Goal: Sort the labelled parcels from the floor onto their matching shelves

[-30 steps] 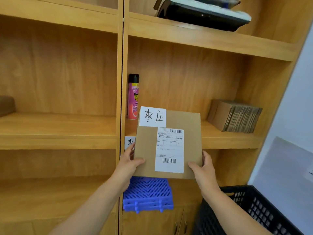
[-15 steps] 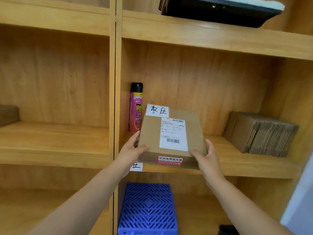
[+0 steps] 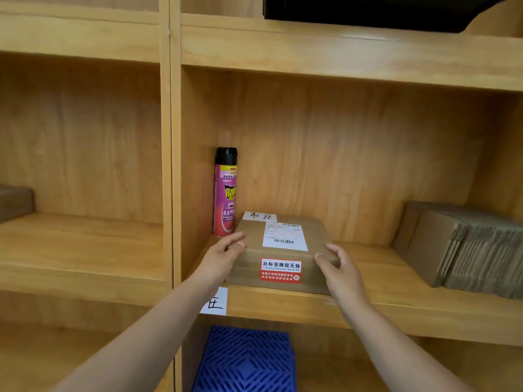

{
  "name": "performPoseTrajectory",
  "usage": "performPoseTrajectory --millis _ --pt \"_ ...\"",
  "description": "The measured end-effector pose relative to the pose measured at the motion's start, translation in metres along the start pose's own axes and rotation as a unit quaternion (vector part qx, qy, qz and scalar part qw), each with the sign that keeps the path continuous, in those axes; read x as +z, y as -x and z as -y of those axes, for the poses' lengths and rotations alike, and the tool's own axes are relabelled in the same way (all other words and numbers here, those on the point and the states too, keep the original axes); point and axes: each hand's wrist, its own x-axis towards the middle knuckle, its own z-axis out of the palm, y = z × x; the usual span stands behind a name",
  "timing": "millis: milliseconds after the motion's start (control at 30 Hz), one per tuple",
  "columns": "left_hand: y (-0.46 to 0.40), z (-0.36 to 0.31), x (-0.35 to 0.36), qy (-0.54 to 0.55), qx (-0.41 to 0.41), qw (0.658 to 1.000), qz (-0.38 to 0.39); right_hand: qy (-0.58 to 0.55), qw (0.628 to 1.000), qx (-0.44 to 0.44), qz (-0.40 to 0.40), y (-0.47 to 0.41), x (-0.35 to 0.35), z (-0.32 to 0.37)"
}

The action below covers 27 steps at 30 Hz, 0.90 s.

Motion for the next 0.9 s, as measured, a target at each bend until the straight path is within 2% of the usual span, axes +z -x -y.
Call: performPoseTrajectory --millis 600,733,900 --pt "-0.016 0.003 0.001 0.014 0.025 0.999 -0.03 0.053 0.998 -0.014 0.003 -0.016 0.009 -0.002" --pt "-0.006 0.005 -0.01 0.036 0.021 0.999 -0.021 0.062 0.997 -0.033 -0.019 -0.004 0.012 0.002" --pt "0.011 0.011 -0.031 0.028 0.037 0.999 -0.024 0.129 0.988 -0.047 -0.07 0.024 0.019 0.007"
